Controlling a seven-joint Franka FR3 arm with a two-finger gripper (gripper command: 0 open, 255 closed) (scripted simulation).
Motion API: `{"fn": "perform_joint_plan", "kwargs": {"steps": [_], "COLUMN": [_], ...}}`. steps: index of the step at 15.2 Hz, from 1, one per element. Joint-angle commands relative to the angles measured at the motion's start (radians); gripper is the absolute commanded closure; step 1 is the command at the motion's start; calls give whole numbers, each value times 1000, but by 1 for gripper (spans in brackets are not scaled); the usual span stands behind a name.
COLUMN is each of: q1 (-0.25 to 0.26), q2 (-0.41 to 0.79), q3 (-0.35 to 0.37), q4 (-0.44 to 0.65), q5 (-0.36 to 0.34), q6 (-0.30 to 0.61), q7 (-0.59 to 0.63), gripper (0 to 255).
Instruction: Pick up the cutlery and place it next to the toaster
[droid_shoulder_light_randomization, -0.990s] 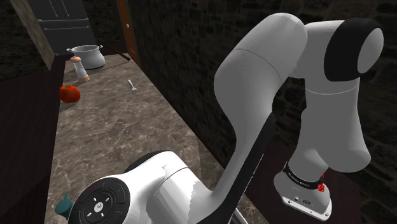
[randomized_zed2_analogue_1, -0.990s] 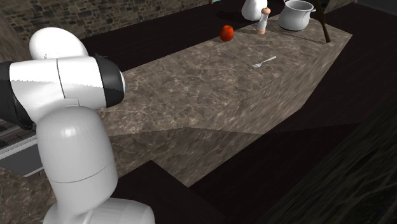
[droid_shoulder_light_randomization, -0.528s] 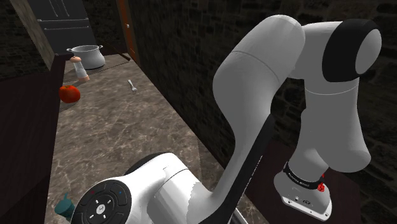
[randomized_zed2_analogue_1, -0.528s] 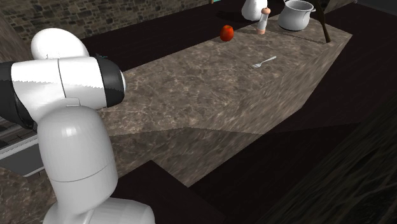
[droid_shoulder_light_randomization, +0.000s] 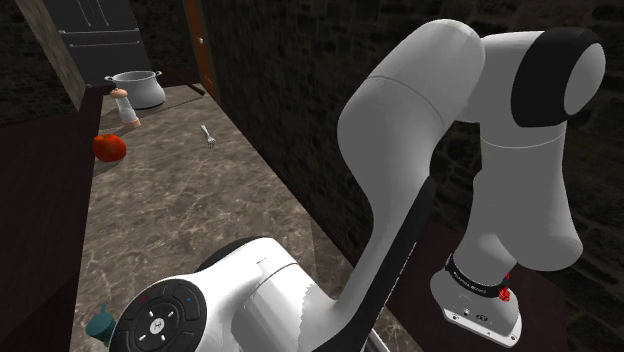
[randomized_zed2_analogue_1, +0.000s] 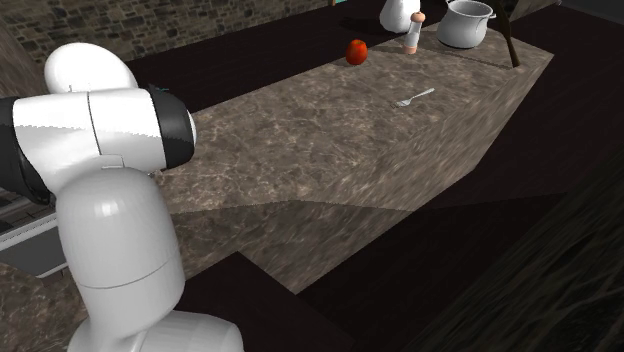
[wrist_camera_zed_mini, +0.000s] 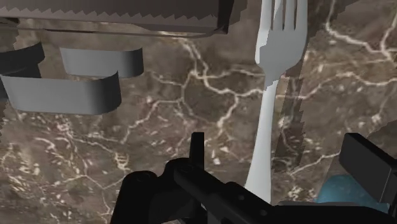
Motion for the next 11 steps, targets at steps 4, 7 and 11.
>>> {"fn": "perform_joint_plan", "kwargs": {"steps": [4, 7, 11], "q1": [-16, -16, -16], "q2": [-63, -63, -63], "q3": [37, 37, 37], "q4": [31, 31, 31], "q5": [62, 62, 62], "q6": [-78, -78, -78], "q7": [-39, -39, -39], "gripper": [0, 0, 0]}}
